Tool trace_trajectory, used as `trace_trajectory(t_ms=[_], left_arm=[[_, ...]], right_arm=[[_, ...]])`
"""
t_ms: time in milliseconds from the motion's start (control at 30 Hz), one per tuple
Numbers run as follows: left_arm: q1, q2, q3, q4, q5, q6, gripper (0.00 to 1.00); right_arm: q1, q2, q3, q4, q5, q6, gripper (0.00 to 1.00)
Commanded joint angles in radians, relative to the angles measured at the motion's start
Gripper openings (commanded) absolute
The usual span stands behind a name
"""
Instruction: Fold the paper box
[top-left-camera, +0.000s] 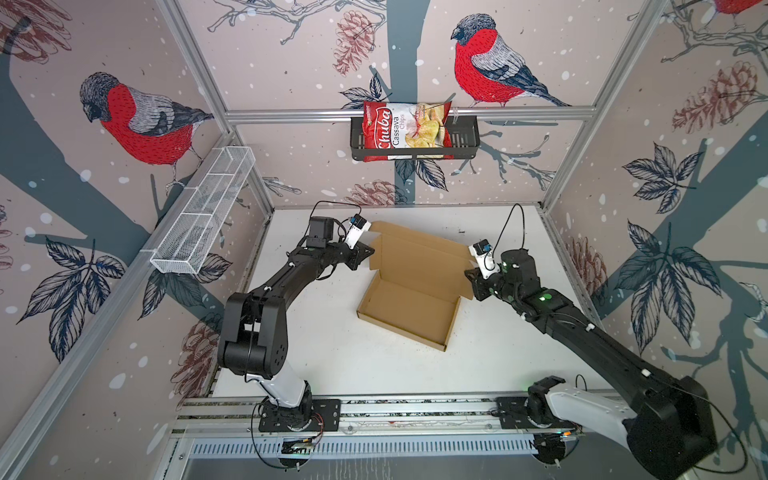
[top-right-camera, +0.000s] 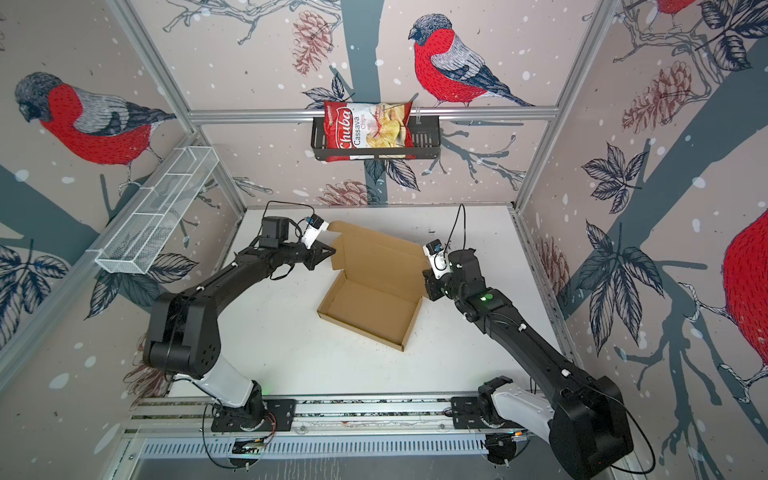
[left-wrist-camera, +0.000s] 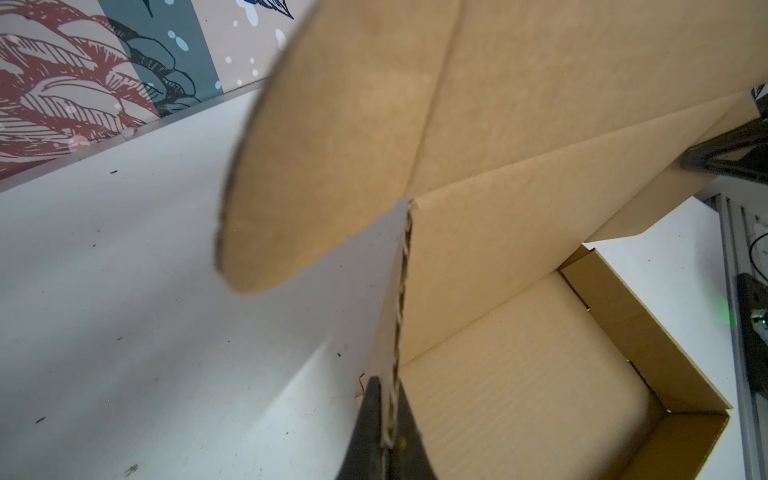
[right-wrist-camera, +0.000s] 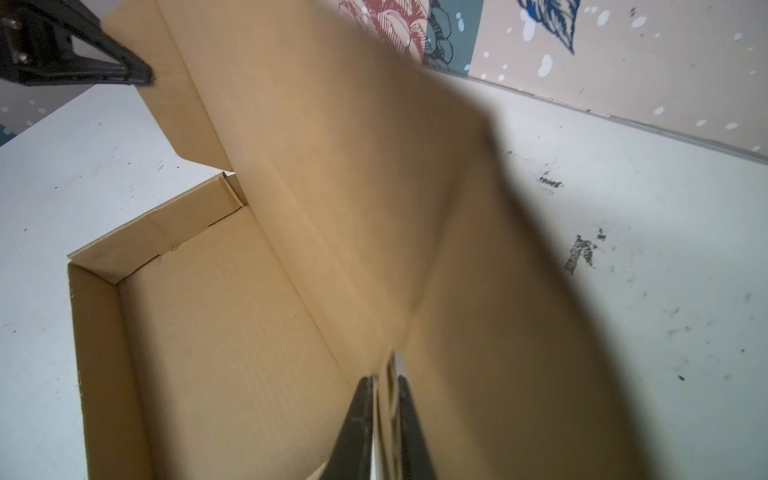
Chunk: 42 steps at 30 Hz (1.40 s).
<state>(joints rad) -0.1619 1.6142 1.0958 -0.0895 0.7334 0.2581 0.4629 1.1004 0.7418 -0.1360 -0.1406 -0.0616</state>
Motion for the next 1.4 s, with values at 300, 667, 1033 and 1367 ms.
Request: trace_trajectory(t_ms=[300,667,1033,1367], left_arm=[[-0.042,-0.155,-0.264,0.492,-0.226,-0.298,0.0],[-0.054,-0.231,-0.393,0.644,-0.315,-0.328,0.0],[-0.059,-0.179,-0.223,0.302,-0.278,-0.063,0.0],[-0.006,-0.081,-0.012,0.009,-0.167,0.072,0.0]], right_arm=[[0.001,0.118,0.044,0.28,0.219,0.029,0.33],[-0.069,0.084,0.027,0.187,0.096,-0.006,0.4],[-0.315,0.109,0.014,0.405,-0.172,-0.013,0.8],[-0.327,0.291,0.096,0.441,-0.254,-0.083,0.84]])
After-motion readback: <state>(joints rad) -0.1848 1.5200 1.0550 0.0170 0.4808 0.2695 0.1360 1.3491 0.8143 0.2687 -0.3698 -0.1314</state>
